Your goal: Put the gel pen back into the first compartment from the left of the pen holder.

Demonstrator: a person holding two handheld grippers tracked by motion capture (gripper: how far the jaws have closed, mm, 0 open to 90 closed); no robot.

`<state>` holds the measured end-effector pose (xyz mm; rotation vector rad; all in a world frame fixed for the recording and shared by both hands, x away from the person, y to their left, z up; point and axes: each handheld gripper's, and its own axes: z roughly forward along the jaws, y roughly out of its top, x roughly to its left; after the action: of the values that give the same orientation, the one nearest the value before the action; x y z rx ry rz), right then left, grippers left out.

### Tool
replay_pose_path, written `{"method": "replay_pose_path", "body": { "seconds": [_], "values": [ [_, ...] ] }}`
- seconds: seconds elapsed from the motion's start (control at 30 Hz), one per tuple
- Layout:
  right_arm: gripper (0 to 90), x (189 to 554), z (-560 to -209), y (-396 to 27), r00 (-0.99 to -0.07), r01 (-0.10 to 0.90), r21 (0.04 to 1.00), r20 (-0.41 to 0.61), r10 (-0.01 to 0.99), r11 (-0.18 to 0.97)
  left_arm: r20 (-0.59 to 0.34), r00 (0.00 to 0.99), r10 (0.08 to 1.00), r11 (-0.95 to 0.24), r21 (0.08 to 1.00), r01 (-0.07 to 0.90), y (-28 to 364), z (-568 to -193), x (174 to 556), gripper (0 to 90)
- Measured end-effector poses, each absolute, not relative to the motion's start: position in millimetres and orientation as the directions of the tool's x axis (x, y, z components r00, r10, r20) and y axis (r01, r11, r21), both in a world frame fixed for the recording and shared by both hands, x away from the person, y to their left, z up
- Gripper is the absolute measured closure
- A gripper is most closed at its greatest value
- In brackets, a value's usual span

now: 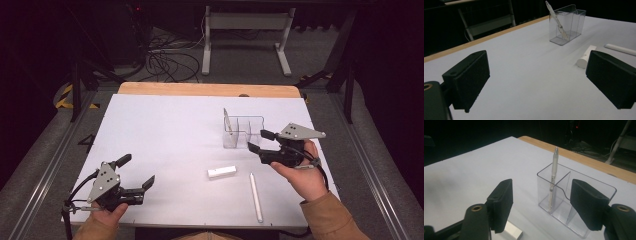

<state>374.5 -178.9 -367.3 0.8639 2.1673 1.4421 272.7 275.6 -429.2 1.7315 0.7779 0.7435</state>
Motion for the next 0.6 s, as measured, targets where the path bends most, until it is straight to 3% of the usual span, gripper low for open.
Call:
{"method": "replay_pose_path", "body": {
  "seconds": [0.3,0.6],
  "values": [
    [43.8,366,-372,-178,-0.691,0.411,0.859,0.076,0.718,0.305,0.111,0.595,0.796,-0.242,0.959,0.145,275,-429,273,5.8],
    [44.2,362,-378,-174,-0.637,0.529,0.793,0.138,0.759,0.3,0.111,0.595,0.796,-0.242,0.959,0.145,275,-429,273,5.8]
  ]
}}
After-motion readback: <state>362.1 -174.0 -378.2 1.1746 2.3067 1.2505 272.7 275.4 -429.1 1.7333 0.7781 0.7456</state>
